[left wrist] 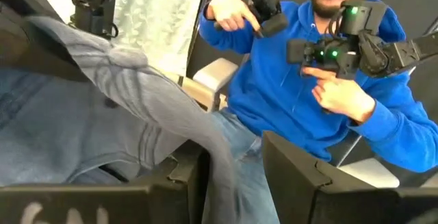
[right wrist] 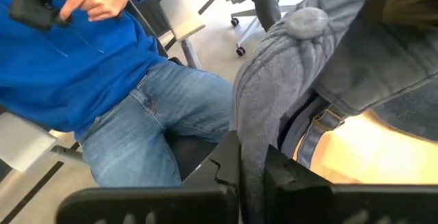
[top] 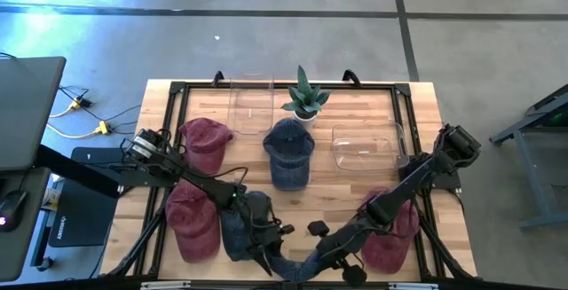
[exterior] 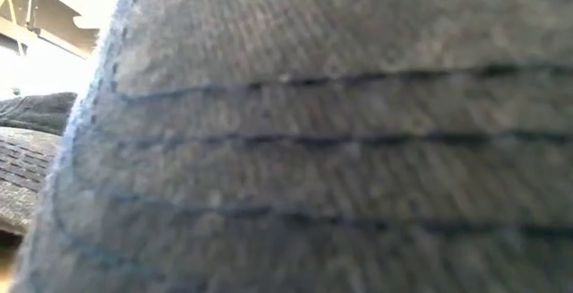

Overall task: Pick & Place hat
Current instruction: Put the right blue cap into the right transparent bin

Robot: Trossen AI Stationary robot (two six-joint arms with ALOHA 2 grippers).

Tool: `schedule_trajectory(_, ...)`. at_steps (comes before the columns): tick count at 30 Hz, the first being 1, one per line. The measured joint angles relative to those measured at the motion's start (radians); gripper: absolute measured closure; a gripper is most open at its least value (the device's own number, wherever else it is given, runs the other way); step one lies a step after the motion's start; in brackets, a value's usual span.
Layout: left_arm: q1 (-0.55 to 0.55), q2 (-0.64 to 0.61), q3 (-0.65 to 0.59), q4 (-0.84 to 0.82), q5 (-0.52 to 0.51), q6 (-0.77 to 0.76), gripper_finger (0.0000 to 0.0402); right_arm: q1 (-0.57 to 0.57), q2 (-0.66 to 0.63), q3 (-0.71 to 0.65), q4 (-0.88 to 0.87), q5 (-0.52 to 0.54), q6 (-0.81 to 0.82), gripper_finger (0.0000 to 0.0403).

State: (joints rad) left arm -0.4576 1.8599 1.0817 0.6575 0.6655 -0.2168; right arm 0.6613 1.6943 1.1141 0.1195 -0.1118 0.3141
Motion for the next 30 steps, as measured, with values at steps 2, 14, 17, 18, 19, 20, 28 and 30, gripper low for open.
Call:
schedule_trajectory(2, 0.007, 0.0, 0.0, -0.002, -0.014, -0.001, 0.0275, -0.001, 0.0, 0.0, 0.015, 0.008, -0.002, 0.0372)
schedule_trajectory(14, 0.006, 0.0, 0.0, -0.009, -0.123, 0.003, 0.029, -0.013, 0.0, 0.0, 0.124, 0.084, 0.024, 0.0224)
schedule_trajectory(17, 0.006, 0.0, 0.0, -0.008, -0.134, 0.003, 0.0317, -0.013, 0.0, 0.0, 0.104, 0.173, 0.033, 0.0214)
schedule_trajectory(18, 0.006, 0.0, 0.0, -0.005, -0.135, 0.003, 0.0327, -0.013, 0.0, 0.0, 0.094, 0.206, 0.042, 0.0213)
schedule_trajectory(19, 0.006, 0.0, 0.0, -0.004, -0.138, 0.003, 0.0337, -0.014, 0.0, 0.0, 0.088, 0.234, 0.045, 0.0213)
schedule_trajectory(20, 0.006, 0.0, 0.0, -0.003, -0.139, 0.003, 0.0348, -0.014, 0.0, 0.0, 0.085, 0.254, 0.045, 0.0213)
schedule_trajectory(28, 0.007, 0.0, 0.0, -0.003, -0.163, 0.003, 0.0397, -0.034, 0.0, 0.0, 0.087, 0.263, 0.01, 0.0192)
schedule_trajectory(30, 0.007, 0.0, 0.0, -0.003, -0.163, 0.003, 0.0392, -0.037, 0.0, 0.0, 0.087, 0.263, -0.004, 0.0185)
